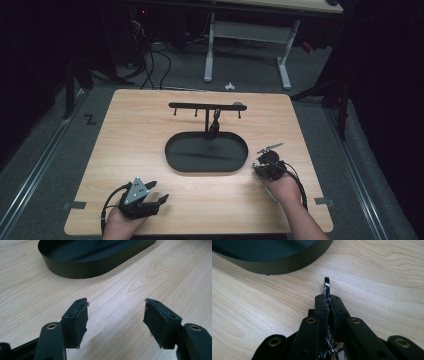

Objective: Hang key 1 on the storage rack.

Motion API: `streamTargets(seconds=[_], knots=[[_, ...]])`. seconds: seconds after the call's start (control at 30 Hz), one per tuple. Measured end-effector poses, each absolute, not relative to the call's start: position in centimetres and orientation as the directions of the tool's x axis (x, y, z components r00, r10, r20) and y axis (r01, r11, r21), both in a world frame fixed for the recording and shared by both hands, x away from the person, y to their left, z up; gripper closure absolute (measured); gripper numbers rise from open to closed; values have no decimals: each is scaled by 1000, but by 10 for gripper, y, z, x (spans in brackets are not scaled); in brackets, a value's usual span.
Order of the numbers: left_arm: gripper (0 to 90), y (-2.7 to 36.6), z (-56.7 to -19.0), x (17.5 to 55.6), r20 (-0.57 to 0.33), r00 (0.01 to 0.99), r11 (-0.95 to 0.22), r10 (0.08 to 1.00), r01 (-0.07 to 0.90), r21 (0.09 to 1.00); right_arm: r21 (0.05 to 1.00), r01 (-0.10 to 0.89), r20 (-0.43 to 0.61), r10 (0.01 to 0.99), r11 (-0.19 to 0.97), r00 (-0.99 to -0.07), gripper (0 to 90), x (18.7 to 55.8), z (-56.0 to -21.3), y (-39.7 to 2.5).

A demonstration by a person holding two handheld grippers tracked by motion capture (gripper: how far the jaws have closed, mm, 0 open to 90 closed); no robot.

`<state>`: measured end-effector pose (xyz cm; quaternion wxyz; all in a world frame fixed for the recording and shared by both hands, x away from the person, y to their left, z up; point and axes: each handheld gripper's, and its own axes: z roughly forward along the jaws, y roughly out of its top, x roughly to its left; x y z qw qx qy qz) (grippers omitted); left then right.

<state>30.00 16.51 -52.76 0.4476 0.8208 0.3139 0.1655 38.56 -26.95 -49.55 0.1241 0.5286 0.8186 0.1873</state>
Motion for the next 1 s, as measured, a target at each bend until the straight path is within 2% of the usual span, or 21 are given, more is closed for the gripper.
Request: streamTargets(seconds=[0.1, 0.63, 1.0], knots=[[361, 166, -527, 300, -11, 747, -396, 665, 365, 842, 442, 821, 20, 911, 362, -412, 862, 383, -489, -271], [359, 164, -528, 304, -11, 722, -378, 691, 375, 846, 501, 786, -7, 909, 363, -416, 862, 365, -432, -288], [354, 167, -525, 309, -19, 683, -332, 730, 378, 864, 534, 771, -14, 915, 347, -402, 862, 356, -407, -294]])
